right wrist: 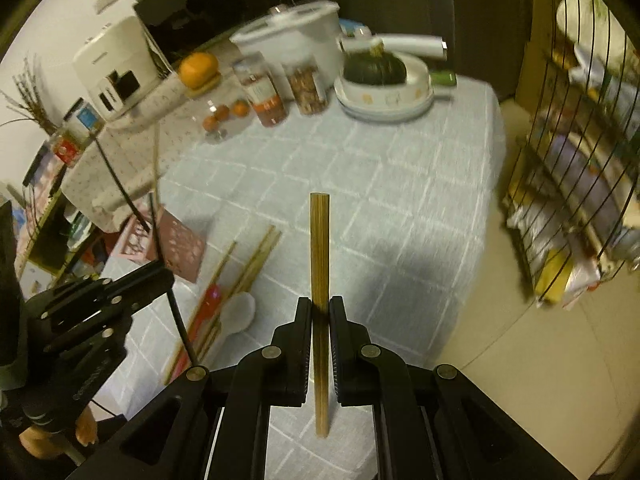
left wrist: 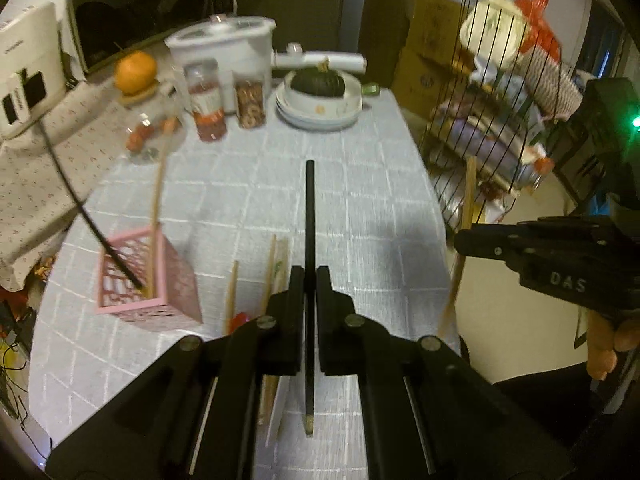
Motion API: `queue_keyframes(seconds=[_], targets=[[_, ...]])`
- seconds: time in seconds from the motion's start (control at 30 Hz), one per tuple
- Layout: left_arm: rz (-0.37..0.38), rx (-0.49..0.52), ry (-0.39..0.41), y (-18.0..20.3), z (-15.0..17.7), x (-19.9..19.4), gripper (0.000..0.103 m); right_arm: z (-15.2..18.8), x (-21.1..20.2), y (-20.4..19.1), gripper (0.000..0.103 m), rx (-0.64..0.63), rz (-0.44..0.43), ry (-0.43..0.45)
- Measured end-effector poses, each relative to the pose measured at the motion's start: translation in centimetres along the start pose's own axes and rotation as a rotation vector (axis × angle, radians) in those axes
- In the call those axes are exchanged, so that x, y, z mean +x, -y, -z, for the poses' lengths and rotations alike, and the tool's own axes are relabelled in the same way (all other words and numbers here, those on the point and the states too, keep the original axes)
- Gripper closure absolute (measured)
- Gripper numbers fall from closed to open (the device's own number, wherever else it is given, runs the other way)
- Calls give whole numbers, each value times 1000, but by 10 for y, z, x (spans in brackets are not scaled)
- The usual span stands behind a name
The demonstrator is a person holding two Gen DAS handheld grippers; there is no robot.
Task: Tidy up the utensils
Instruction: 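Lift both held sticks and lower them into the pink basket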
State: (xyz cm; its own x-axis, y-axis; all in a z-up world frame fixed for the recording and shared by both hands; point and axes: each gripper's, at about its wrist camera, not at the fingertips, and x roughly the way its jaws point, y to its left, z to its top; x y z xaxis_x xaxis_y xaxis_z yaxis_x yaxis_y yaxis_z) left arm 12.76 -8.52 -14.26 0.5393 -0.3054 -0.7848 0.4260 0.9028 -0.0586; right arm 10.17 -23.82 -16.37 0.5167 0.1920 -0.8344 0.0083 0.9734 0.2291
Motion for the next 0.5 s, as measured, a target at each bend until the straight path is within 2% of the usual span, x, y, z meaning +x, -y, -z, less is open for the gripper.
queue_keyframes(seconds=[0.2, 0.5], targets=[[-2, -19, 100, -10, 2, -40, 97, -3, -21, -22, 95, -52, -15, 74], [-23, -79, 299, -36, -6, -99, 97, -17, -41, -48, 98, -75, -58, 164]])
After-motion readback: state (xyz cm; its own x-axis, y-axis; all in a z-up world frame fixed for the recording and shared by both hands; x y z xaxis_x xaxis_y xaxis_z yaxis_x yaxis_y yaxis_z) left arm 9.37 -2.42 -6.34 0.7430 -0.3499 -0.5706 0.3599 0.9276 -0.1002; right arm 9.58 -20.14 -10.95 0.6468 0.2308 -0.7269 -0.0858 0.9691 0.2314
